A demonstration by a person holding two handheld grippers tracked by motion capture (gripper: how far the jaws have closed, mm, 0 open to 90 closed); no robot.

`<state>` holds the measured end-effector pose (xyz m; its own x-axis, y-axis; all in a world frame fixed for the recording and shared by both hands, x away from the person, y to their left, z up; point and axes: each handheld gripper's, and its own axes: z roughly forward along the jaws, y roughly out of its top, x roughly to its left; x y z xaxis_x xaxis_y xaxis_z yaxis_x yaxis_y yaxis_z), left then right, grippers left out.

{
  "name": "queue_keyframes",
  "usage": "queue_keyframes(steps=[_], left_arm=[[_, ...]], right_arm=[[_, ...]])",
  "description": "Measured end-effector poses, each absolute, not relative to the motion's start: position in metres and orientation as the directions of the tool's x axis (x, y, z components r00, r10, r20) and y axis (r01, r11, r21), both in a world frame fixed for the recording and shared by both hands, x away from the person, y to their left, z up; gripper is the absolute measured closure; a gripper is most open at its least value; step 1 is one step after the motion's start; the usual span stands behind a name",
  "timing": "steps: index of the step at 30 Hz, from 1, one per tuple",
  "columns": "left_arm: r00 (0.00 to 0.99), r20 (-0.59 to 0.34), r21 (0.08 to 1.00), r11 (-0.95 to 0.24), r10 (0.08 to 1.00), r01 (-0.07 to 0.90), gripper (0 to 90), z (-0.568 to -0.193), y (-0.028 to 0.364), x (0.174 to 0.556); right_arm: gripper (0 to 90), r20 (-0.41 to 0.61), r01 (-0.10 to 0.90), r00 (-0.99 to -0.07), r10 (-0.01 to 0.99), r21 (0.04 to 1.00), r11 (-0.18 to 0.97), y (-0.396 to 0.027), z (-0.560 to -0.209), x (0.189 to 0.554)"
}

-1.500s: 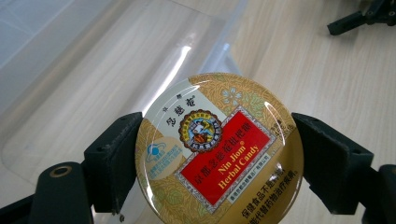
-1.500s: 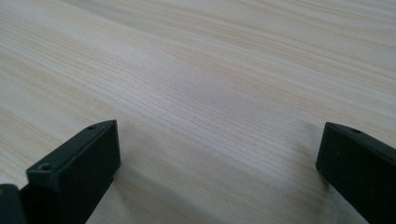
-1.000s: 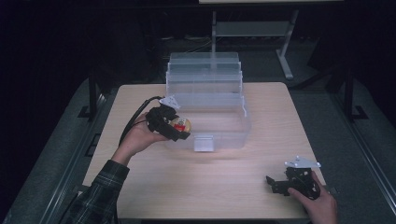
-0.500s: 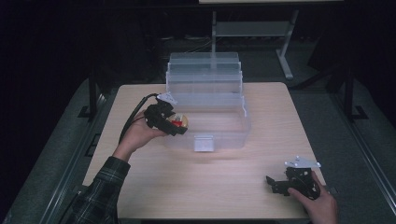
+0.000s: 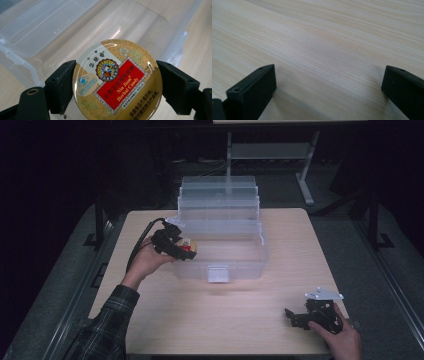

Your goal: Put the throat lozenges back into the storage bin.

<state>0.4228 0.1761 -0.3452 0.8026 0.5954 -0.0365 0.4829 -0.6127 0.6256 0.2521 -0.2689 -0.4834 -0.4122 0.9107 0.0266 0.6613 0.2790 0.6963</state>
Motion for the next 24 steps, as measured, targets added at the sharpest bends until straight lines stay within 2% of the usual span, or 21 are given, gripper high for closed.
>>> queue_keyframes(steps=[24], left_arm=[[0.775, -0.040, 0.619, -0.593, 0.631, 0.515, 18.7, -0.3523, 0.1819, 0.4330]], right_arm=[[0.0, 0.027, 0.661, -0.412, 0.911, 0.696, 0.279, -0.2689, -0.4835, 0.2521]])
